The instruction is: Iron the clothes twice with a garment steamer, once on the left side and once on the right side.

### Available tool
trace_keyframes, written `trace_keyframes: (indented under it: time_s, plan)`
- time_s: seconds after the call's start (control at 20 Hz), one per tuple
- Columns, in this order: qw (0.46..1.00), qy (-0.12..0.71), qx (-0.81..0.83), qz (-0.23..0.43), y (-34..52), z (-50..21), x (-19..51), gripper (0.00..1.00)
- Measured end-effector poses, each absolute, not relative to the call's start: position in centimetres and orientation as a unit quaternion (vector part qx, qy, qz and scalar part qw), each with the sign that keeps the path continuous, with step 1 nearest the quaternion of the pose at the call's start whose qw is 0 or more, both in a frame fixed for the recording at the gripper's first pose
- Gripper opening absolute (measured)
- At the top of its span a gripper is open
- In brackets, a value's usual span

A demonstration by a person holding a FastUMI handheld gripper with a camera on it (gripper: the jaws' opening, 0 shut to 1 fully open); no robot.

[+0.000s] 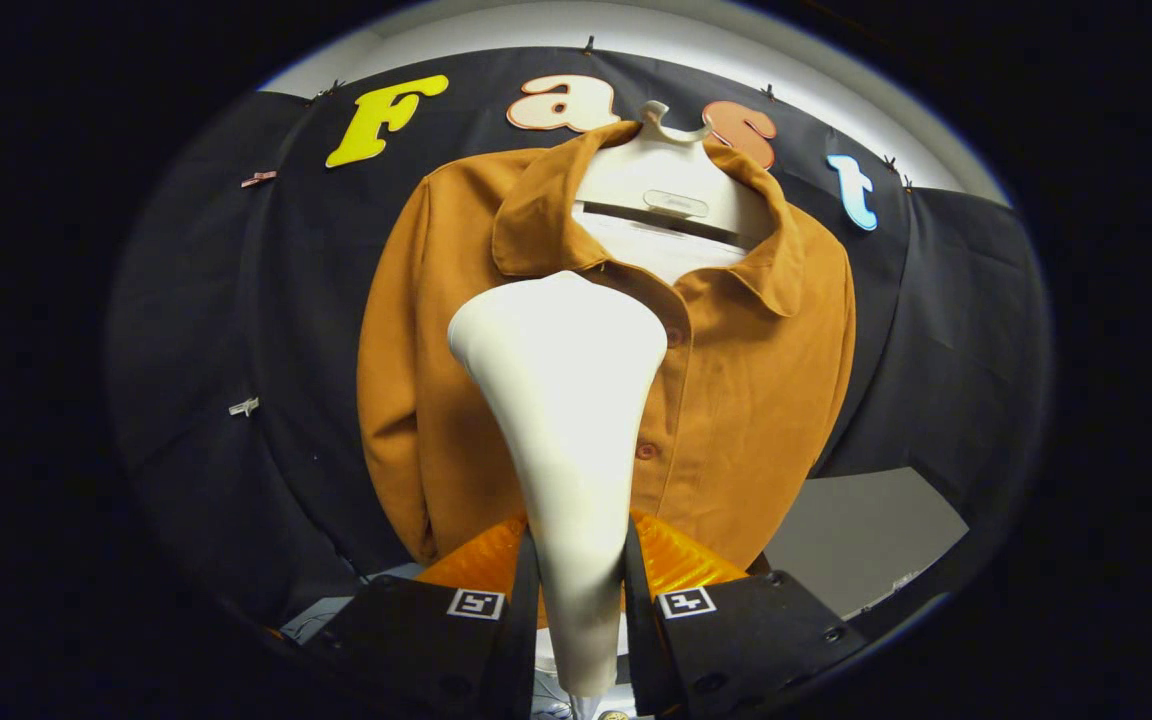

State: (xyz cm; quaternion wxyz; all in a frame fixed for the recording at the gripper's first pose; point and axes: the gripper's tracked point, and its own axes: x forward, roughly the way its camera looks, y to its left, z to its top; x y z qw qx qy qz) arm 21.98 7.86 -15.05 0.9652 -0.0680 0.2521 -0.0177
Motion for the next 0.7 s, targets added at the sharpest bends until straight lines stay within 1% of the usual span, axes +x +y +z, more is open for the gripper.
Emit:
trace_keyframes:
  time_s: [0.3,0.7]
  plan:
    - [0.958,0.274,-0.076,-0.037,7.9,-17.1,23.4,0.41]
    - [0.946,0.301,-0.095,-0.068,7.5,-19.9,23.2,0.41]
